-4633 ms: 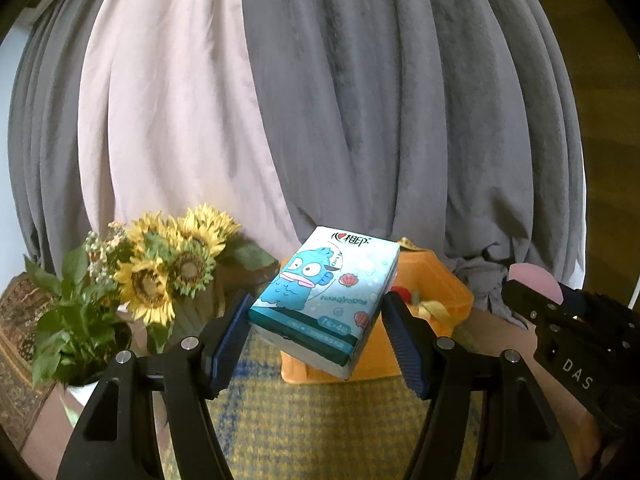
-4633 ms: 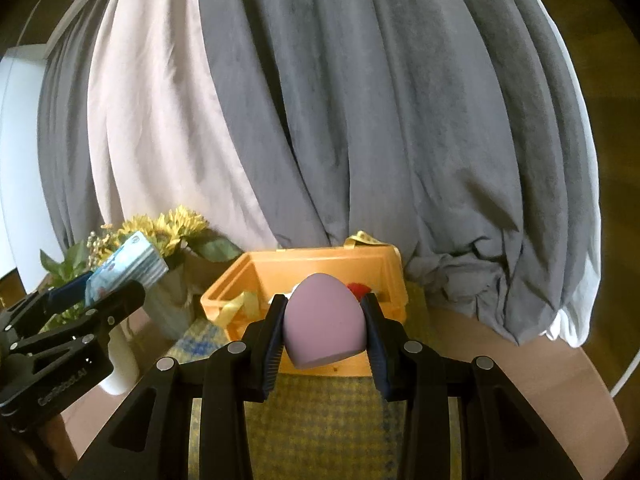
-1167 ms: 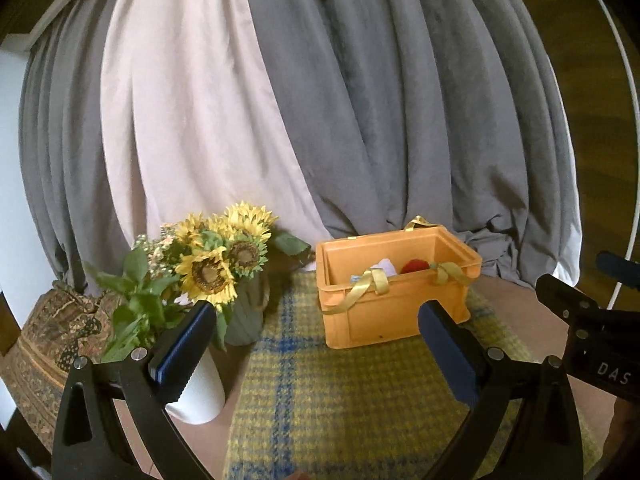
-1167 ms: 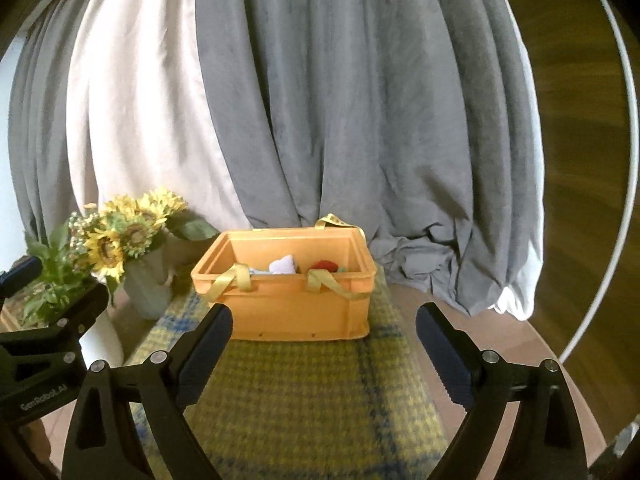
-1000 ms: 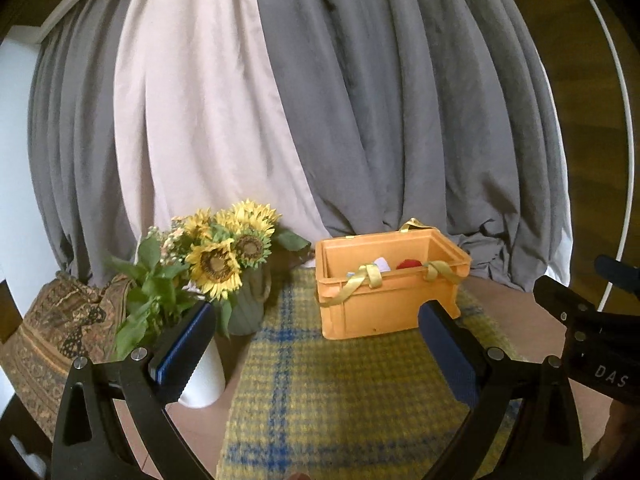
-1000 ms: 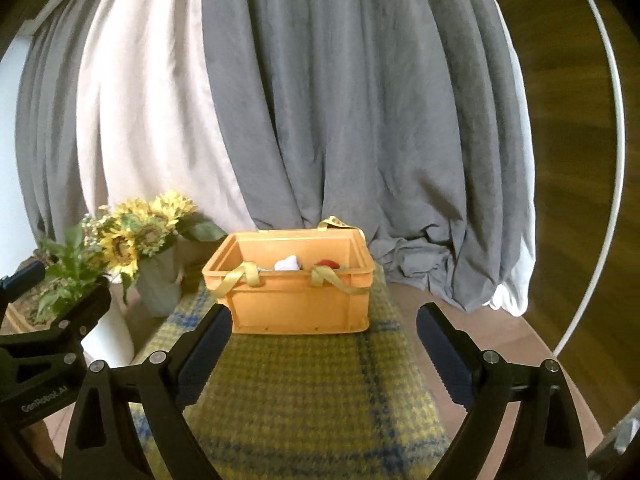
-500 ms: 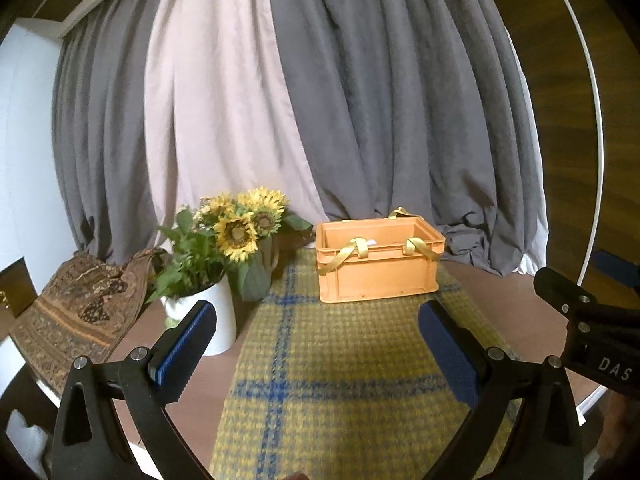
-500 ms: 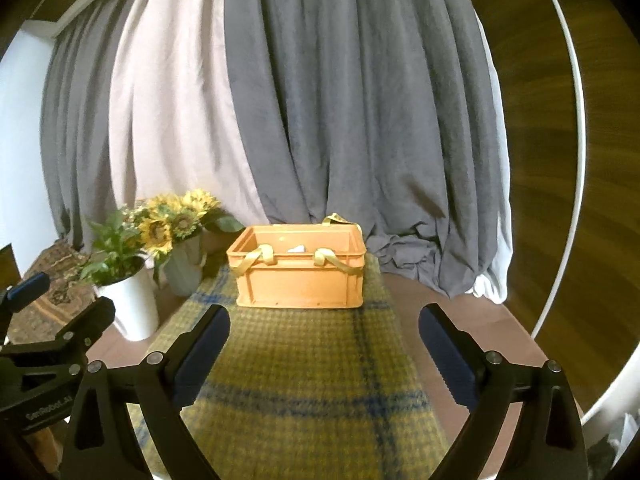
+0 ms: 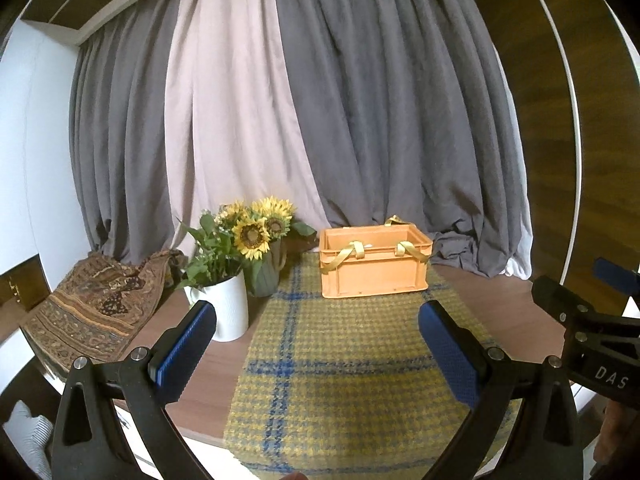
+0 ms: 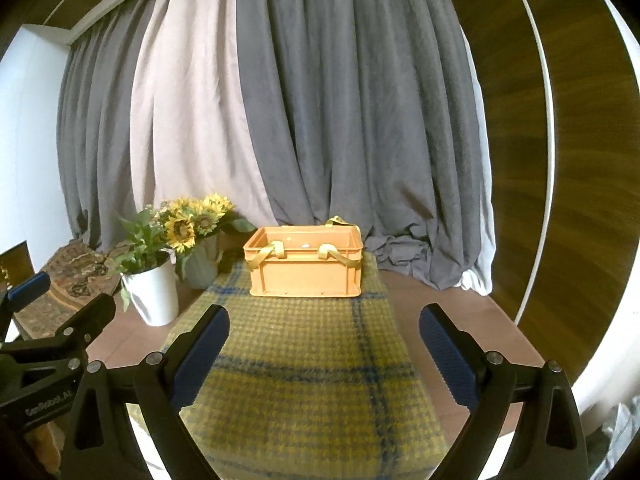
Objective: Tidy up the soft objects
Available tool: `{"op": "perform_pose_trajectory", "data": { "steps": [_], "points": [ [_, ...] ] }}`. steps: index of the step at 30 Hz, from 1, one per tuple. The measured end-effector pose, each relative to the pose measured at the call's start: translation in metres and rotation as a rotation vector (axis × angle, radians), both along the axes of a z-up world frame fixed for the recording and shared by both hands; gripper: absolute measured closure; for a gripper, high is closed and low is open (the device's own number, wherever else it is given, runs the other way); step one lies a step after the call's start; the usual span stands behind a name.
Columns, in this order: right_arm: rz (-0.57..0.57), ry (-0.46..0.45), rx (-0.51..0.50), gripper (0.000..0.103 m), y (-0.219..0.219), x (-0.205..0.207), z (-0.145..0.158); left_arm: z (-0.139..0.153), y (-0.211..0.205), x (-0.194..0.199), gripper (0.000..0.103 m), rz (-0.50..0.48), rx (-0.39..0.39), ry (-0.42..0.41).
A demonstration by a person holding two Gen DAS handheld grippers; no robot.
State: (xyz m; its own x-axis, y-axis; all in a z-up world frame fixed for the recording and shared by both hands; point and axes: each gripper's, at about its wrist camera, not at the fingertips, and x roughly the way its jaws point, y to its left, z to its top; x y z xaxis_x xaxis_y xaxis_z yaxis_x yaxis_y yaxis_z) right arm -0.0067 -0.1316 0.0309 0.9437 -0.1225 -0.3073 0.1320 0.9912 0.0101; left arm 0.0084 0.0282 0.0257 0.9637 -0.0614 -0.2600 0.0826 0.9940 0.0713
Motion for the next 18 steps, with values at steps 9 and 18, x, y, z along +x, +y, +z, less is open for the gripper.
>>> {"op": "perform_pose_trajectory", "data": {
  "steps": [9, 18],
  "points": [
    [-0.01, -0.007, 0.005, 0.006, 0.003, -0.026, 0.002, 0.002, 0.006, -0.027, 0.0, -0.006, 0.004, -0.02],
    [-0.016, -0.012, -0.002, 0.006, 0.006, -0.041, 0.001, -0.002, 0.012, -0.041, 0.0, -0.016, 0.001, -0.007]
  ]
}}
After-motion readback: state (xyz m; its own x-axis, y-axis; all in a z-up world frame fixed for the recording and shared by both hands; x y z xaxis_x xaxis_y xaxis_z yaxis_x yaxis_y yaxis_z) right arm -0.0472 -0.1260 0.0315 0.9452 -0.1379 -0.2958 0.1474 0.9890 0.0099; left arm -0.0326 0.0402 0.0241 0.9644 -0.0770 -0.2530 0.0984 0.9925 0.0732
